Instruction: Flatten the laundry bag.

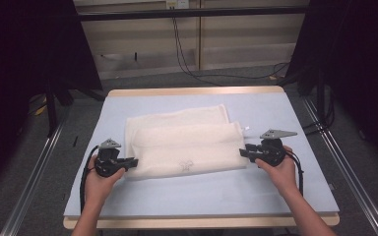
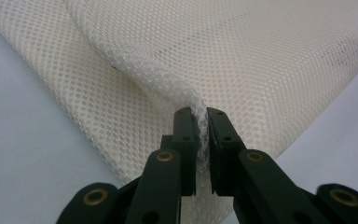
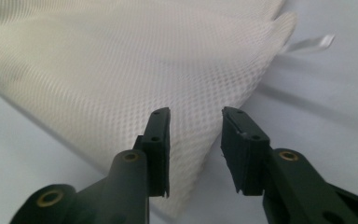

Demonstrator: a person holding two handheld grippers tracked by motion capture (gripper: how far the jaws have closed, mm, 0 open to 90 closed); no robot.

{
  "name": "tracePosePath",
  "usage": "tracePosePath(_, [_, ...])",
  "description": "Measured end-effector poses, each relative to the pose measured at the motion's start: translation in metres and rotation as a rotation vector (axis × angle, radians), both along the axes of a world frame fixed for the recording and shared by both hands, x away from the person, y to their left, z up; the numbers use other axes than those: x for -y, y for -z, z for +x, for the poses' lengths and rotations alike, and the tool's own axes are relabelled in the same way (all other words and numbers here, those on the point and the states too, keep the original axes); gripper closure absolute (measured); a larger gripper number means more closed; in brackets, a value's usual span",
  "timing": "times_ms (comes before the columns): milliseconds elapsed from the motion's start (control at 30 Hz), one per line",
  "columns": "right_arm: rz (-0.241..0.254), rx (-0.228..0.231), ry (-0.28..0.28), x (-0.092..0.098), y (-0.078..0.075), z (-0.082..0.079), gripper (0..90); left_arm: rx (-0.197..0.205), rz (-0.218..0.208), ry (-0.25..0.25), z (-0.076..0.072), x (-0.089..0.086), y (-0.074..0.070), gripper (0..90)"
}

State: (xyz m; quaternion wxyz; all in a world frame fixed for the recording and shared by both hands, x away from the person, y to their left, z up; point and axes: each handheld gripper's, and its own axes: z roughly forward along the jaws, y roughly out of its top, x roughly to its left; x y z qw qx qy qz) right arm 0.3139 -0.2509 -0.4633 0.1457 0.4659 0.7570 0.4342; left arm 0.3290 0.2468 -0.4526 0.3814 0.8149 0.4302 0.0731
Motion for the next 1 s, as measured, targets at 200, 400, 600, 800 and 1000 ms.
tracePosePath(200, [0.075,-0.039,0.033,-0.001,-0.002,0.023,55.5,-0.001,-0.004,0.008,0.000,-0.002,0.002,83.2])
tracePosePath(400, [0.114,-0.072,-0.007,0.003,0.000,0.030,84.0,0.007,-0.021,-0.008,-0.001,-0.003,0.001,83.2])
tracePosePath(600, [0.098,-0.025,-0.059,0.012,-0.007,0.016,90.0,0.019,-0.024,-0.012,-0.004,-0.003,0.000,83.2])
tracePosePath(800, [0.083,-0.021,-0.047,0.013,-0.008,0.010,88.9,0.017,-0.022,-0.017,-0.004,-0.002,0.000,83.2])
tracePosePath(1000, [0.087,-0.046,0.073,0.005,-0.002,0.024,52.3,0.015,-0.012,-0.007,-0.003,-0.003,0.001,83.2])
